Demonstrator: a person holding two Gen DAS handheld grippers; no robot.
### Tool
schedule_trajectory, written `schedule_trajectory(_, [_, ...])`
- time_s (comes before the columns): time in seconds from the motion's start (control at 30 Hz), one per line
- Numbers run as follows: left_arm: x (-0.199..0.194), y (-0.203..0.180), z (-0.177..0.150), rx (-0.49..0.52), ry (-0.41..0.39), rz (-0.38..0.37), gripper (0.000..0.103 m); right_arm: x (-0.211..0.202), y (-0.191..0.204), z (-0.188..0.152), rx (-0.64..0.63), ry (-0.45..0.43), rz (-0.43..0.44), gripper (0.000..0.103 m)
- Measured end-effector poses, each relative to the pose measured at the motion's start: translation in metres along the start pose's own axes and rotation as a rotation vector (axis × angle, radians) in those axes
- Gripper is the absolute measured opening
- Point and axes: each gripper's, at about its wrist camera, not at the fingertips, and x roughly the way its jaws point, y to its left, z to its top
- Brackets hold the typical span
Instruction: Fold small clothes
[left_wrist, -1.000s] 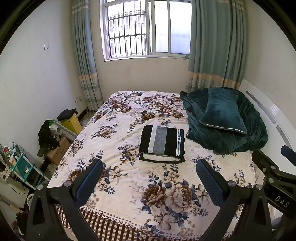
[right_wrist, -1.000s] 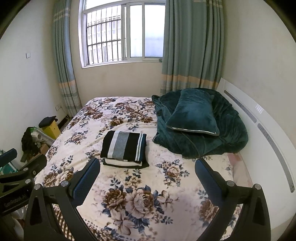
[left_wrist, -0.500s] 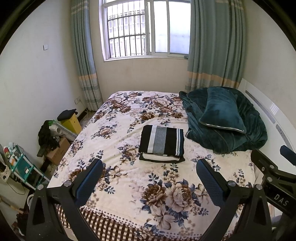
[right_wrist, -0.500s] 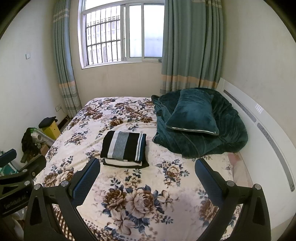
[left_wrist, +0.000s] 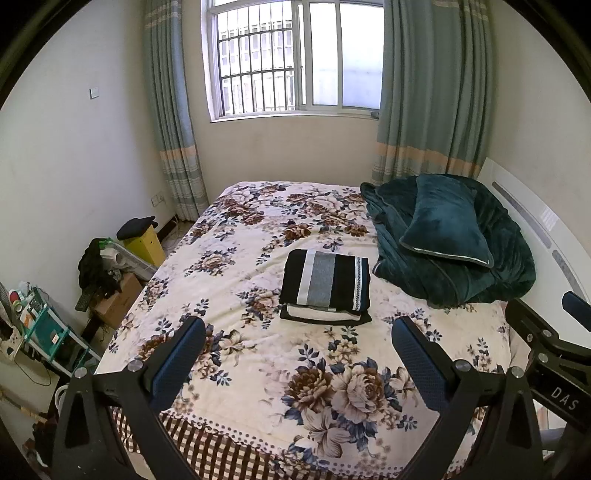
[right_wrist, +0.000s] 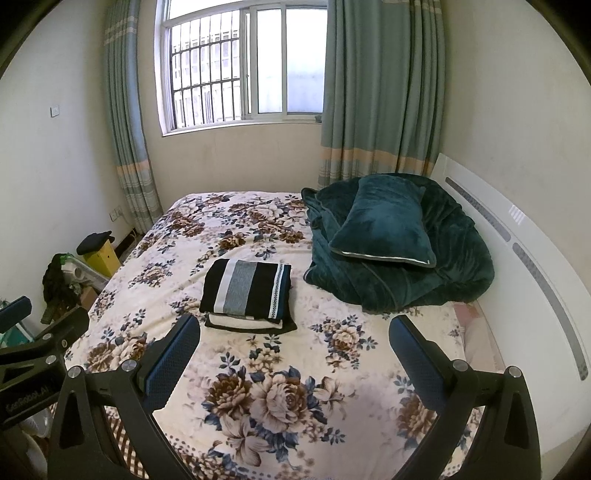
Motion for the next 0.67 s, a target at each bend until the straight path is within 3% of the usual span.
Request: schedule_trajectory(0.67, [-0.0050,0.0039,-0.0054,0.001,-0.017,0.008,0.103,-0.0026,0.0005,-0.0019,0.003,-0.001,-0.005,0.103])
